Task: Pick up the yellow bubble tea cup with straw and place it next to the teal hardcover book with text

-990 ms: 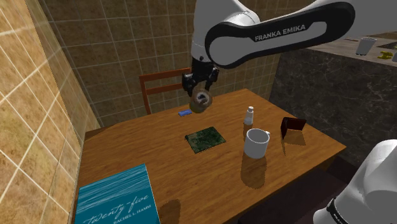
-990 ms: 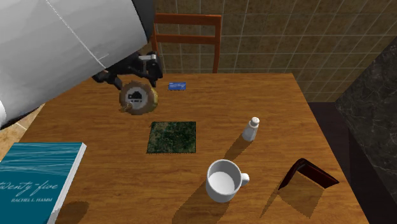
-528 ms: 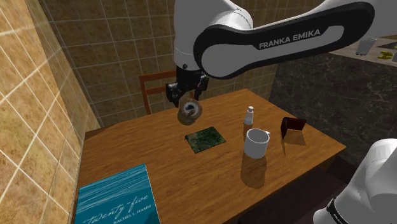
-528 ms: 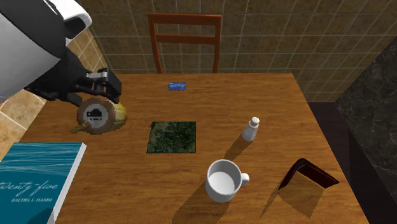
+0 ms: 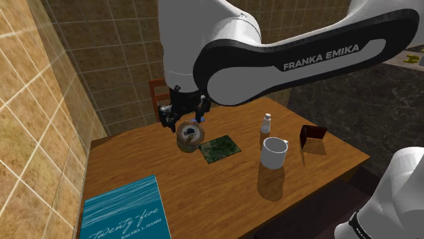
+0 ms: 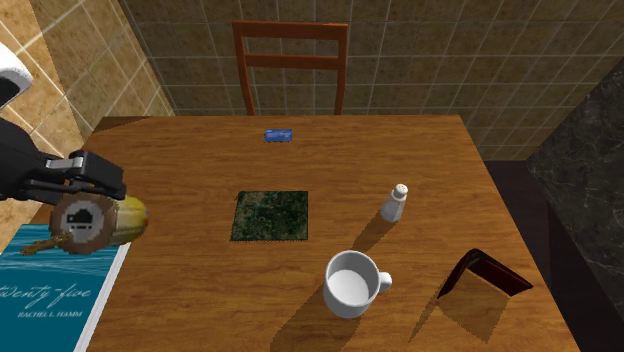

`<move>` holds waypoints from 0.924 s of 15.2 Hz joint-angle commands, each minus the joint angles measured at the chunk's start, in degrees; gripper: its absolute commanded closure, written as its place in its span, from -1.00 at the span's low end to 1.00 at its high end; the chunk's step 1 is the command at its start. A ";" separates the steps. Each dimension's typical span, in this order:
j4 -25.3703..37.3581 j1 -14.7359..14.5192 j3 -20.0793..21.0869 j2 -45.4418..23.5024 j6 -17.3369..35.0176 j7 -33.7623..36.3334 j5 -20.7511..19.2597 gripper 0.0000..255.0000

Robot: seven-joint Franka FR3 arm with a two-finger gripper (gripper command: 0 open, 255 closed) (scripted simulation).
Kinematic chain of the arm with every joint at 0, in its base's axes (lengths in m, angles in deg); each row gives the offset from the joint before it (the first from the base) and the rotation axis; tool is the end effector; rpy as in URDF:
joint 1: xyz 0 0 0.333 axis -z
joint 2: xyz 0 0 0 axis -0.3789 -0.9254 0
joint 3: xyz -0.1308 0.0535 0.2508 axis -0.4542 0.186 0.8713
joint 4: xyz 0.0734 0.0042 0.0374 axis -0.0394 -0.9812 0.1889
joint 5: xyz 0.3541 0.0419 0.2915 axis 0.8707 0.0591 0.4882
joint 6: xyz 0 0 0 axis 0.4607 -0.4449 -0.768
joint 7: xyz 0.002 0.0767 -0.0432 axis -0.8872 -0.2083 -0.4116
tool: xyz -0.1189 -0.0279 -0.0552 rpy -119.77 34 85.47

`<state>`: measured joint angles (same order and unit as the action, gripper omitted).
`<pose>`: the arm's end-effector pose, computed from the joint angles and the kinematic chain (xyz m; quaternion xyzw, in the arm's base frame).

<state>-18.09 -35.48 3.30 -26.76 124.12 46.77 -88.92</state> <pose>0.5108 0.3913 0.4880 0.9843 -0.0685 0.1607 0.0241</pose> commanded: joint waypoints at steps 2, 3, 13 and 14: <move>-1.77 -0.06 0.10 -0.23 1.89 0.82 -0.39 1.00; -2.45 -0.05 0.10 -0.30 2.61 1.04 -0.52 1.00; -8.55 0.02 0.12 -1.73 9.64 3.64 -2.45 1.00; -9.08 0.03 0.12 -1.94 10.33 3.94 -2.71 1.00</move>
<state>-26.60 -35.46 3.41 -28.49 133.67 50.38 -91.36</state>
